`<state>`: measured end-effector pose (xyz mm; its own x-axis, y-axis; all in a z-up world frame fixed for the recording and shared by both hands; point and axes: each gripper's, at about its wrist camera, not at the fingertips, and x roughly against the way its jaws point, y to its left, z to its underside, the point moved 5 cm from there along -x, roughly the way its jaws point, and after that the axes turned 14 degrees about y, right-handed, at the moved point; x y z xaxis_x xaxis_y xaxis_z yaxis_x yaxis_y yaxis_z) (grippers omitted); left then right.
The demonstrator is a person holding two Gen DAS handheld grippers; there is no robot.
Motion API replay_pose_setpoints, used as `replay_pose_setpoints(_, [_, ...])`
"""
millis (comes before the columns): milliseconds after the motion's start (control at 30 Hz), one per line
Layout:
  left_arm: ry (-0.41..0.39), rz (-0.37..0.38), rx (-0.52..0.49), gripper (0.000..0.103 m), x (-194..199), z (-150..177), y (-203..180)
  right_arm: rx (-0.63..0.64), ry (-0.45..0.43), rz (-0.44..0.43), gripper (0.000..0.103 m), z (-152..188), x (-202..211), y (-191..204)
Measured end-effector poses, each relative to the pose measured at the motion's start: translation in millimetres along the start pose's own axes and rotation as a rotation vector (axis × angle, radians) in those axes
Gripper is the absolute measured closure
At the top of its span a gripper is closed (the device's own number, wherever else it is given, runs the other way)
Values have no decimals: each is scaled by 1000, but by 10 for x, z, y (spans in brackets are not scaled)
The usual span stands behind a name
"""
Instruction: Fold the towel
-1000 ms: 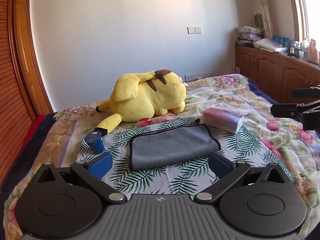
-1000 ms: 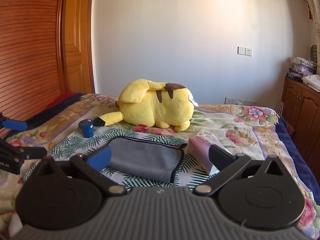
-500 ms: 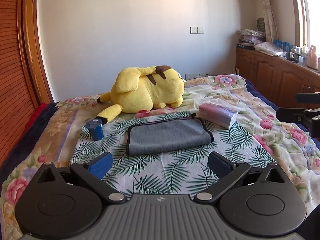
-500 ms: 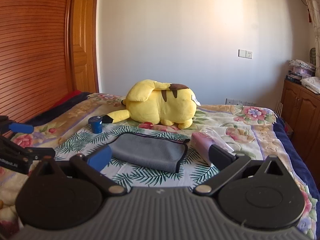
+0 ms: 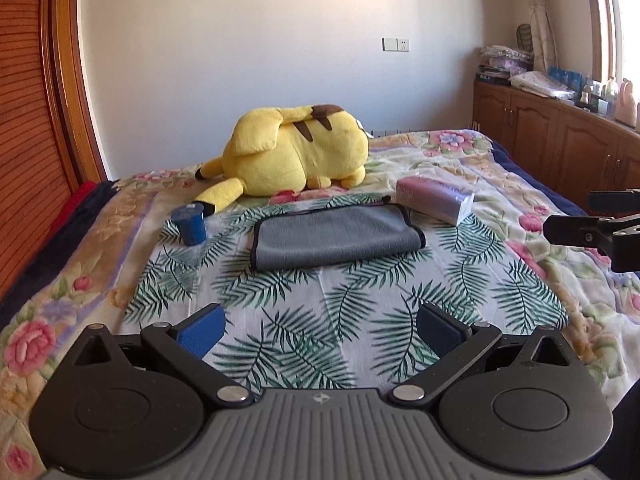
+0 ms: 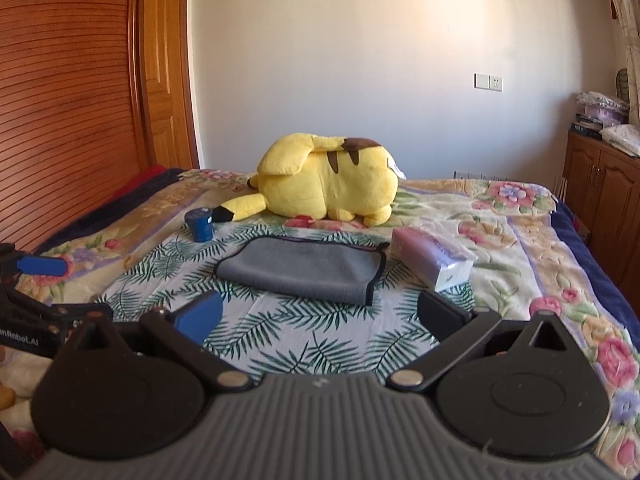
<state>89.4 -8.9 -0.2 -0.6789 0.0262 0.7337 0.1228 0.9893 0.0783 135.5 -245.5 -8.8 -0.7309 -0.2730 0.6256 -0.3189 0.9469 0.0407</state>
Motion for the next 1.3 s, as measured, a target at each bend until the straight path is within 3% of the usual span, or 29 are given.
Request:
replay_pose_setpoints(567, [29,12,54,16,-192,438,-138,-38,49,-32,0,376,-175,162])
replay_pose_setpoints(1000, [34,2,90,16,-383,570,-52,-56,70,-14,0,547,-311,131])
replay_pose_setpoints(1300, [-32,-38,120,16,-271,492,63,-67,45,2,0,555,-300,108])
